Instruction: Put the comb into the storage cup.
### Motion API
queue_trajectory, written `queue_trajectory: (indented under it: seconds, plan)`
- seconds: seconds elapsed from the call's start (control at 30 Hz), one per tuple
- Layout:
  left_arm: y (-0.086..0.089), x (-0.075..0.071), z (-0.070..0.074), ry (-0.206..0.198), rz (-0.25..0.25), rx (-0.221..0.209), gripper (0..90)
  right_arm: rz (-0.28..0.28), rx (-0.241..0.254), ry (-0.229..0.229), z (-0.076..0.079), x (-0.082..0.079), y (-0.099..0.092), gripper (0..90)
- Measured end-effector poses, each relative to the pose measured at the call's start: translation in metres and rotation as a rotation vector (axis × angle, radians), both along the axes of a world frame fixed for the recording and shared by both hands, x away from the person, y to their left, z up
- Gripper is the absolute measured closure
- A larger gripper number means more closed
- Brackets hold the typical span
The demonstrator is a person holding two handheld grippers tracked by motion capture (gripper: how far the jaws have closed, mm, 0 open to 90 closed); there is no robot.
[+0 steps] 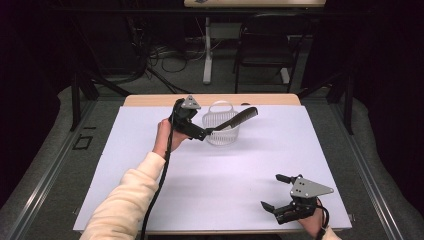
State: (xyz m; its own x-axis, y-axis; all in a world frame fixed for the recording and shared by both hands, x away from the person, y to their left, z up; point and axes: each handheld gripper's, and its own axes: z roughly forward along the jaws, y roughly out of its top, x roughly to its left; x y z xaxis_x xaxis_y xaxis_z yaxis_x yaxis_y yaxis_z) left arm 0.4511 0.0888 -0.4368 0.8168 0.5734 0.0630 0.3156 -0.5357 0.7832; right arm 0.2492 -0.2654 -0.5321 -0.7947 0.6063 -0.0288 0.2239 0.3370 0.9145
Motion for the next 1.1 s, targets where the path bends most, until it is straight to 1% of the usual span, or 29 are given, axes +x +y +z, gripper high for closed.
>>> queue_trajectory:
  seconds: [0.13,0.23,0.3,0.43,0.53,0.6,0.63,0.7,0.77,0.83,0.87,0.9,1.0,1.1]
  plan:
    - [0.008,-0.003,-0.001,0.009,0.017,0.007,0.2,-0.001,0.000,-0.001,0.000,0.000,0.000,0.8]
    - [0.013,-0.006,-0.002,0.021,0.034,0.028,0.2,-0.001,0.001,-0.001,0.000,0.000,0.000,0.8]
    - [0.016,-0.008,-0.002,0.024,0.032,0.034,0.2,0.000,-0.001,0.000,0.000,0.000,0.000,0.8]
    - [0.021,-0.012,-0.005,0.038,0.041,0.033,0.2,-0.001,-0.002,0.003,0.000,0.000,0.000,0.8]
    - [0.024,-0.015,-0.005,0.040,0.043,0.038,0.2,0.000,-0.002,0.002,0.000,0.000,0.000,0.7]
    - [0.027,-0.018,-0.006,0.046,0.047,0.033,0.2,-0.001,-0.002,0.001,0.000,0.000,0.000,0.7]
    - [0.029,-0.020,-0.006,0.048,0.048,0.041,0.2,0.001,-0.002,0.002,0.000,0.001,0.000,0.7]
    - [0.035,-0.025,-0.007,0.052,0.058,0.040,0.2,0.002,-0.004,0.006,0.000,0.000,0.000,0.7]
    - [0.037,-0.026,-0.007,0.052,0.060,0.039,0.2,0.000,0.005,0.004,0.000,0.000,0.000,0.6]
    - [0.042,-0.032,-0.009,0.059,0.070,0.041,0.2,0.000,0.002,0.005,0.000,0.000,0.000,0.6]
    - [0.042,-0.032,-0.009,0.059,0.070,0.041,0.2,-0.001,0.002,0.006,0.000,0.000,0.000,0.6]
    - [0.046,-0.037,-0.010,0.061,0.067,0.047,0.2,0.000,0.001,0.004,0.000,0.000,0.000,0.6]
    - [0.049,-0.041,-0.012,0.069,0.066,0.054,0.2,0.001,0.001,0.005,0.000,0.000,0.000,0.6]
    - [0.054,-0.048,-0.015,0.071,0.074,0.053,0.2,0.004,0.003,0.007,0.000,0.000,0.001,0.6]
